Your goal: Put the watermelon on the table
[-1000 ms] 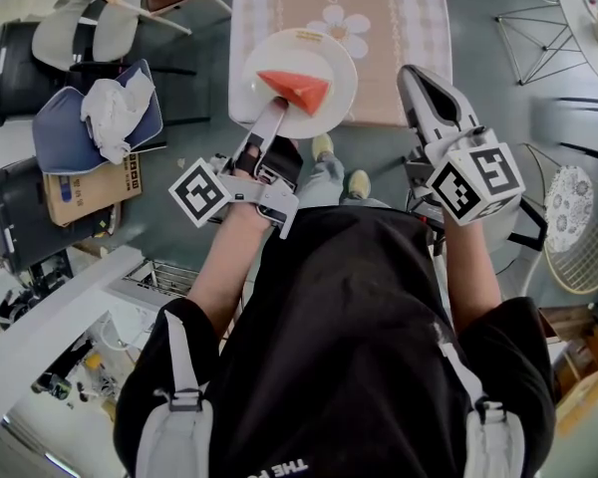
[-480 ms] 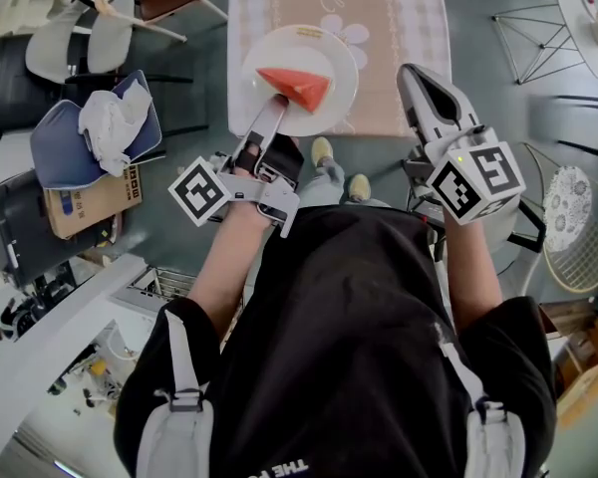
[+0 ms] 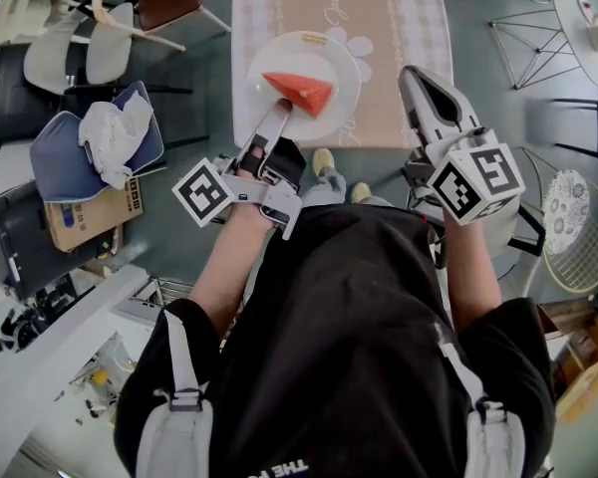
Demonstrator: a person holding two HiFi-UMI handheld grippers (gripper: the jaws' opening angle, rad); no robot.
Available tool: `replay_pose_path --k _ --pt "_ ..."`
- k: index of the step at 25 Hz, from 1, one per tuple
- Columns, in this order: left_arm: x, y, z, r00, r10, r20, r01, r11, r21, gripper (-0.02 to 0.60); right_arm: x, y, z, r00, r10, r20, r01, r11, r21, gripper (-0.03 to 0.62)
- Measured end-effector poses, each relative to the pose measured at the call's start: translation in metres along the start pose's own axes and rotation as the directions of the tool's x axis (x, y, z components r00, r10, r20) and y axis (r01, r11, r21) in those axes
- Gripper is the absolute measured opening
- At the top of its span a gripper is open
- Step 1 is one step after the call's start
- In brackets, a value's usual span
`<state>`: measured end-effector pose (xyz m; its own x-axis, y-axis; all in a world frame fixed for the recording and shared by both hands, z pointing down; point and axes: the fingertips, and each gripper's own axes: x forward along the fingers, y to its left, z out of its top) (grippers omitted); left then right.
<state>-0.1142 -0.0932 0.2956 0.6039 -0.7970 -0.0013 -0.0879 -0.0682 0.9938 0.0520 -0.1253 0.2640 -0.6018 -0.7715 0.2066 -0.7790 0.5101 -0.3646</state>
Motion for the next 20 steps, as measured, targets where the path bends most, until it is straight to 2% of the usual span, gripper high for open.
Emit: replay_pose_path --k 14,20 --pt "0.01 0.017 0.043 0.998 -0.003 -0.059 0.002 1.0 -0.011 0.026 0.041 -0.001 0.003 0.996 -0.088 -0.007 0.088 0.996 0.0 0.015" --pt "0.014 0.021 0.051 0.998 -0.005 -0.064 0.004 1.0 -0.018 0.026 0.05 0.002 0.002 0.998 -0.069 0.013 0.069 0.998 -0.009 0.015"
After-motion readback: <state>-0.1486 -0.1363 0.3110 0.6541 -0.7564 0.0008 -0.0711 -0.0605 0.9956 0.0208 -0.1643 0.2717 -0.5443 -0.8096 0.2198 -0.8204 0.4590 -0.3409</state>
